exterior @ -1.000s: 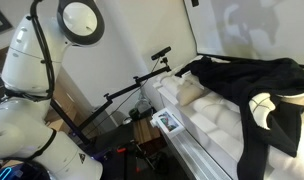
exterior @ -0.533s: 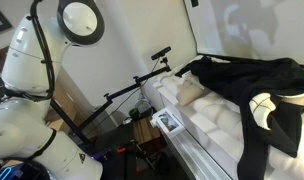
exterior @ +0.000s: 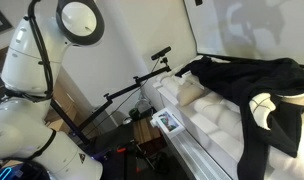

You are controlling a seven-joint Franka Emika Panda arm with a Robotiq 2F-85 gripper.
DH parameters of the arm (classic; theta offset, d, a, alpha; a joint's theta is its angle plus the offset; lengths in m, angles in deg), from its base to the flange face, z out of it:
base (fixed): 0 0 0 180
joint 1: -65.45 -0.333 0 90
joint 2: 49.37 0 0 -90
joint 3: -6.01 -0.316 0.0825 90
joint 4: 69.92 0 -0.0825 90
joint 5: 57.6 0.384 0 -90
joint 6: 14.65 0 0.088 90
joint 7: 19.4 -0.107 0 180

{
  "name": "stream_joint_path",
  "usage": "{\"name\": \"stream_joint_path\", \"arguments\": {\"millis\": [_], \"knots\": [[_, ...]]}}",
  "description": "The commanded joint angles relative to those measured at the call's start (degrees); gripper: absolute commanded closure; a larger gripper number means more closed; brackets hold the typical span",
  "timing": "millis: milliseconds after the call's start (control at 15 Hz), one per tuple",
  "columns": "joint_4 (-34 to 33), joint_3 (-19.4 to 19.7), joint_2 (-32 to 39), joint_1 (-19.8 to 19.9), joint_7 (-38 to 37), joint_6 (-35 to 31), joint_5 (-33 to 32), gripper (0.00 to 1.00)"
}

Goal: Unfold the black cloth on the bed.

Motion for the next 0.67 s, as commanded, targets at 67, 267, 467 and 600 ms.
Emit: {"name": "stream_joint_path", "arguments": {"millis": [67, 267, 467, 600], "knots": [[0.0, 0.8, 0.7, 2.1, 4.0, -1.4, 0.5, 0.0], [-0.1, 1.3, 1.4, 2.8, 6.4, -1.8, -0.3, 0.0], [-0.2, 1.3, 1.8, 2.9, 5.5, -0.6, 0.5, 0.0], [-0.2, 1.6, 2.3, 2.9, 5.6, -0.6, 0.4, 0.0]]}}
